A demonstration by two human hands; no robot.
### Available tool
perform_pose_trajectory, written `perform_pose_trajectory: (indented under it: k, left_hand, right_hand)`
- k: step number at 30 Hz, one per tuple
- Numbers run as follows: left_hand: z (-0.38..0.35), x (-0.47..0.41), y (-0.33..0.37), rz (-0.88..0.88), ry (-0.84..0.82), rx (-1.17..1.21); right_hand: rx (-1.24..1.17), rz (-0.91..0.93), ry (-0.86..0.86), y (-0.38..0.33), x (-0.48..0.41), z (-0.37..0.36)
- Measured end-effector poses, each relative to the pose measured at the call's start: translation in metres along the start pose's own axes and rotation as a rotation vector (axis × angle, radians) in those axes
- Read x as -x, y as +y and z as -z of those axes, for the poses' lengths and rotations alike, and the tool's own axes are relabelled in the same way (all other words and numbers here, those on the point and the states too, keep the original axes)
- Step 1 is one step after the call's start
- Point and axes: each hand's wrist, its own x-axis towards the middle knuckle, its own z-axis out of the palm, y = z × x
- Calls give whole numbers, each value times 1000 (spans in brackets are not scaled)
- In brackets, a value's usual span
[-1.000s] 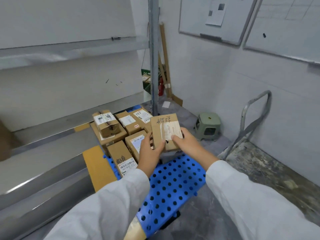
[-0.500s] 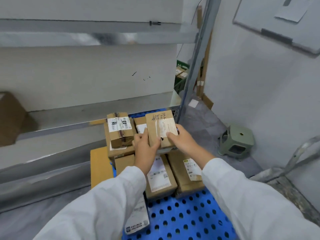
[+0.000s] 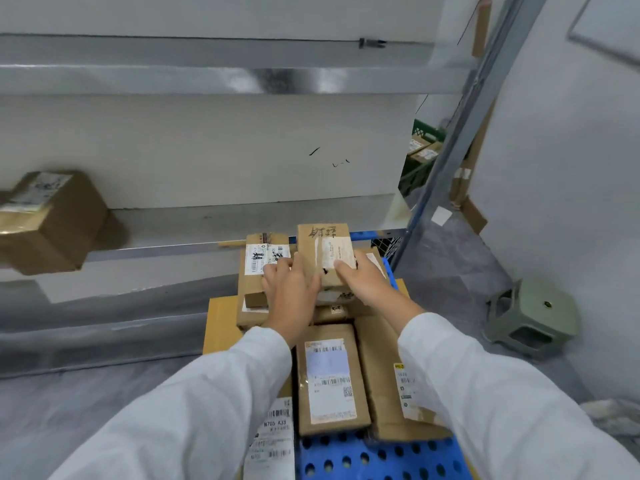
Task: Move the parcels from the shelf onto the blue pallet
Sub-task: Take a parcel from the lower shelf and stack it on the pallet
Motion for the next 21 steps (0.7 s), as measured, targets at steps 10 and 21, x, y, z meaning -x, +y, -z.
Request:
perform_pose_trajectory:
  k: [10,21]
  left_hand:
    - [8,8,10,101,51,91]
    - [93,52,-23,-136,179,-229]
  right_hand:
    - [132,18,-101,7,-5,27]
    - [348,551,-160,-73,40,5]
